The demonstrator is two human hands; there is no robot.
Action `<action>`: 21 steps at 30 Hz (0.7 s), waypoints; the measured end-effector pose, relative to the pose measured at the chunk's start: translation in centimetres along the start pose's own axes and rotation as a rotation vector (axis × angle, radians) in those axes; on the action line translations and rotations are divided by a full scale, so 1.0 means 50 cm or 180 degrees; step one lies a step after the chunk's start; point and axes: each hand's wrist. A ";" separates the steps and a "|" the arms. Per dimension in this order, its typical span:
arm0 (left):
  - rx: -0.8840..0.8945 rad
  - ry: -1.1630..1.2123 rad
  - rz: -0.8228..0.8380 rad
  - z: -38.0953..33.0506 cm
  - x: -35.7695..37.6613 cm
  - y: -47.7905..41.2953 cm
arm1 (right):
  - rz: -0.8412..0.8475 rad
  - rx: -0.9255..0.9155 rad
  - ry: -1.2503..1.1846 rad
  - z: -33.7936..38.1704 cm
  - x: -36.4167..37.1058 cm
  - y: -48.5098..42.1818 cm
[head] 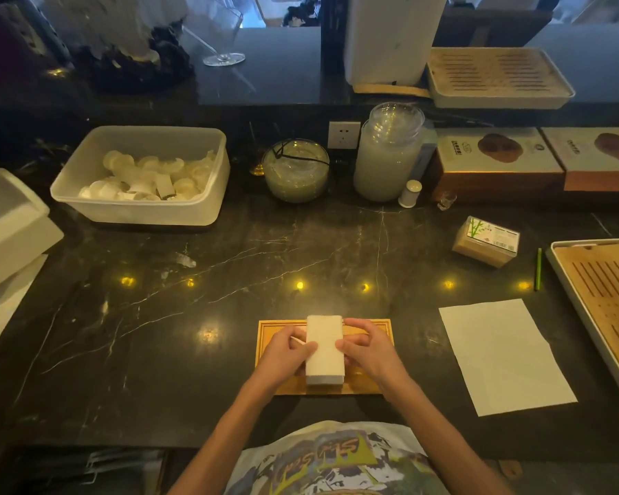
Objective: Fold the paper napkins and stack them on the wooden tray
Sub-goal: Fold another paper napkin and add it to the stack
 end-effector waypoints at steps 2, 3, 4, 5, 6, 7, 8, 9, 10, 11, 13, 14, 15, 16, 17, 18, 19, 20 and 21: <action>-0.0097 -0.0054 -0.0028 0.016 0.007 -0.002 | -0.0079 -0.0006 0.0195 -0.015 0.006 -0.005; -0.0121 -0.0099 -0.0049 0.021 0.009 -0.004 | -0.0117 0.0000 0.0244 -0.021 0.008 -0.007; -0.0134 -0.0157 -0.0085 0.025 0.011 -0.005 | -0.0155 0.0014 0.0289 -0.025 0.010 -0.009; -0.0137 -0.0208 -0.0126 0.027 0.011 -0.007 | -0.0194 0.0037 0.0341 -0.027 0.012 -0.012; -0.0133 -0.0259 -0.0160 0.028 0.011 -0.008 | -0.0225 0.0063 0.0398 -0.030 0.014 -0.015; -0.0127 -0.0318 -0.0183 0.029 0.011 -0.009 | -0.0242 0.0087 0.0448 -0.032 0.016 -0.018; -0.0124 -0.0379 -0.0196 0.029 0.011 -0.010 | -0.0246 0.0107 0.0487 -0.034 0.018 -0.020; -0.0120 -0.0423 -0.0204 0.030 0.012 -0.011 | -0.0246 0.0122 0.0518 -0.035 0.019 -0.021; -0.0122 -0.0448 -0.0211 0.030 0.013 -0.011 | -0.0249 0.0130 0.0547 -0.036 0.019 -0.022; -0.0120 -0.0455 -0.0227 0.031 0.013 -0.011 | -0.0257 0.0132 0.0573 -0.038 0.019 -0.022; -0.0113 -0.0440 -0.0265 0.033 0.014 -0.013 | -0.0274 0.0141 0.0572 -0.041 0.018 -0.023; -0.0115 -0.0426 -0.0270 0.034 0.013 -0.014 | -0.0274 0.0154 0.0542 -0.042 0.018 -0.022; -0.0119 -0.0417 -0.0259 0.034 0.013 -0.015 | -0.0268 0.0163 0.0511 -0.044 0.017 -0.021; -0.0124 -0.0420 -0.0245 0.035 0.014 -0.014 | -0.0257 0.0166 0.0487 -0.046 0.017 -0.021; -0.0131 -0.0430 -0.0247 0.035 0.014 -0.014 | -0.0250 0.0169 0.0469 -0.047 0.017 -0.020; -0.0146 -0.0436 -0.0271 0.036 0.014 -0.015 | -0.0254 0.0173 0.0452 -0.049 0.016 -0.020; -0.0160 -0.0432 -0.0319 0.037 0.014 -0.015 | -0.0271 0.0183 0.0435 -0.050 0.016 -0.019; -0.0172 -0.0414 -0.0369 0.038 0.014 -0.014 | -0.0294 0.0192 0.0409 -0.050 0.016 -0.019; -0.0182 -0.0373 -0.0402 0.038 0.014 -0.014 | -0.0308 0.0200 0.0360 -0.051 0.016 -0.018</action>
Point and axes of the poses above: each hand's wrist, its own y-axis away from the middle knuckle, its own x-axis out of the palm, z = x × y, and after that the axes turned 7 degrees about z, right-handed
